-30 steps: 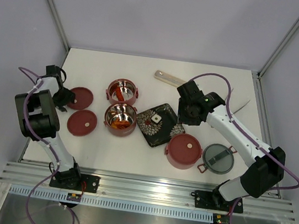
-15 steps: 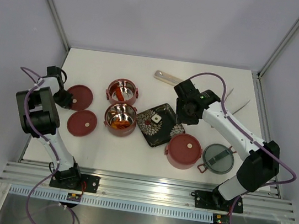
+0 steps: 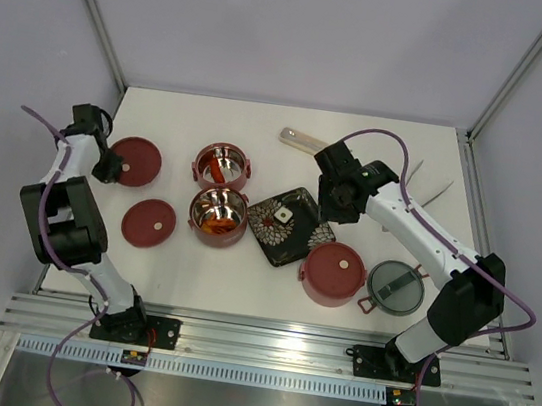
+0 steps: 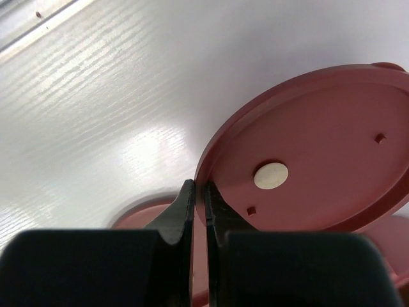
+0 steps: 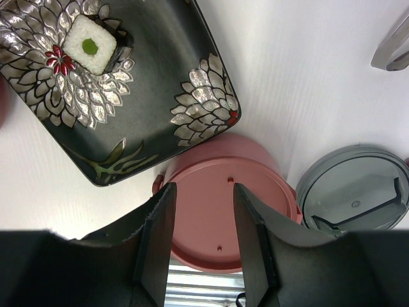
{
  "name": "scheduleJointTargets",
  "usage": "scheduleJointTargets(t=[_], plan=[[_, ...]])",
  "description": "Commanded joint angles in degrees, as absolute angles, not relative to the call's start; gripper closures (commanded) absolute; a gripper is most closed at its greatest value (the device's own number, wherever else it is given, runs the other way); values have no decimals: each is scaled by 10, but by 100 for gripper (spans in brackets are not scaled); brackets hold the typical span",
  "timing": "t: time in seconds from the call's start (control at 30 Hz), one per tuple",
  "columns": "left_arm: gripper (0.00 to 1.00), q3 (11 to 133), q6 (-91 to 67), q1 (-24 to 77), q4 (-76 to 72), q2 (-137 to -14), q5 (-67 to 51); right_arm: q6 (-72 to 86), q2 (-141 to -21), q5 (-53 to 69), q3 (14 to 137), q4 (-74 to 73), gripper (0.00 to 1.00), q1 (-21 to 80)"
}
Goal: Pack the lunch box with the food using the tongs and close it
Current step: Pick up the box lid from the center of the board.
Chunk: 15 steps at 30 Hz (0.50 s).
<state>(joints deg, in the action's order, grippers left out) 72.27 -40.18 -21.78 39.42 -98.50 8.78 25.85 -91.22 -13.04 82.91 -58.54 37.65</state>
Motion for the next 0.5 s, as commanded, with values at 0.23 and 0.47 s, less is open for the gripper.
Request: scheduleJointTargets(t=[0.23,0.47], plan=[[100,834,-335,-160,448,-904,48,253,-918,-153,852,-587,52,382],[100,924,-315,-35,495,-958,20,255,-920,-146,850,-587,52,382]])
